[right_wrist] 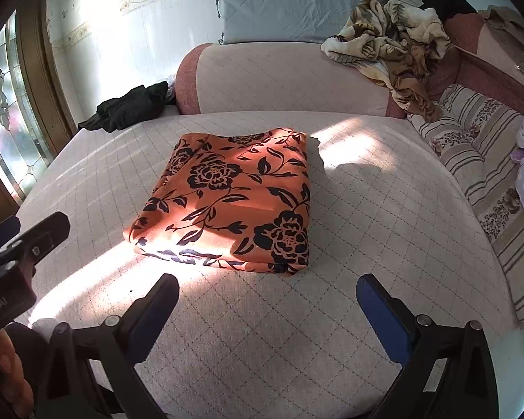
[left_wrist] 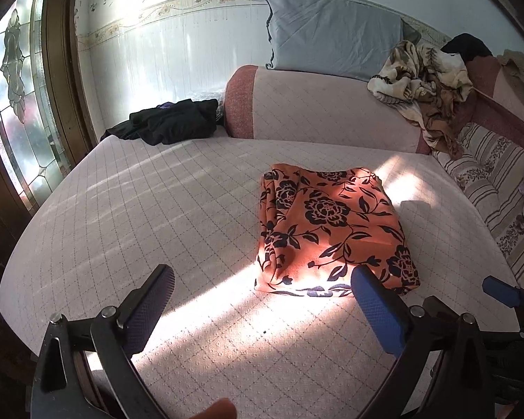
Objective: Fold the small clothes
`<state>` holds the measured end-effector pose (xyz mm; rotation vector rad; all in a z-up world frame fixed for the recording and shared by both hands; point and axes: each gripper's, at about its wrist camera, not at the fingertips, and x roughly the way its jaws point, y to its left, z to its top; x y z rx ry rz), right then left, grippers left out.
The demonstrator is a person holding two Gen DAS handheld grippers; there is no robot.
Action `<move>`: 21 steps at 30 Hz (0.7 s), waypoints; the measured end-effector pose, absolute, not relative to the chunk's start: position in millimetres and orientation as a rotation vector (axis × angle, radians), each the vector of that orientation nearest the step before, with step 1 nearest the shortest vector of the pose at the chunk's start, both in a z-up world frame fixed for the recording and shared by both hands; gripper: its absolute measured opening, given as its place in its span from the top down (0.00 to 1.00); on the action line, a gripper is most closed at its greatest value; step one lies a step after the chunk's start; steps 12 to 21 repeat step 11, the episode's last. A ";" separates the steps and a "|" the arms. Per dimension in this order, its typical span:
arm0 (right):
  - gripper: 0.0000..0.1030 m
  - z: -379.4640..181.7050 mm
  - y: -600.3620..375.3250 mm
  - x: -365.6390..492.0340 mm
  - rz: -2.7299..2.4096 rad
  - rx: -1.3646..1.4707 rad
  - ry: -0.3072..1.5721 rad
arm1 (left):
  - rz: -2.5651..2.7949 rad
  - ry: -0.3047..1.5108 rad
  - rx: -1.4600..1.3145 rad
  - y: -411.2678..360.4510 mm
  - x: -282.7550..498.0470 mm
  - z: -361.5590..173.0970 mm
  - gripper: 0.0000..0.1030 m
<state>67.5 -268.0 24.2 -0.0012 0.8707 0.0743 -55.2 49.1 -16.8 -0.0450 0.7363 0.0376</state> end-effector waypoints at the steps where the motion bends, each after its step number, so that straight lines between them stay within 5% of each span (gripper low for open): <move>1: 0.00 24.2 -268.1 69.6 0.075 -0.002 0.871 | 0.034 0.744 -0.048 48.8 -51.9 -18.0 0.02; 21: 0.00 18.7 -269.6 88.9 0.056 -0.005 0.880 | 0.038 0.763 -0.026 43.4 -28.6 -26.2 0.02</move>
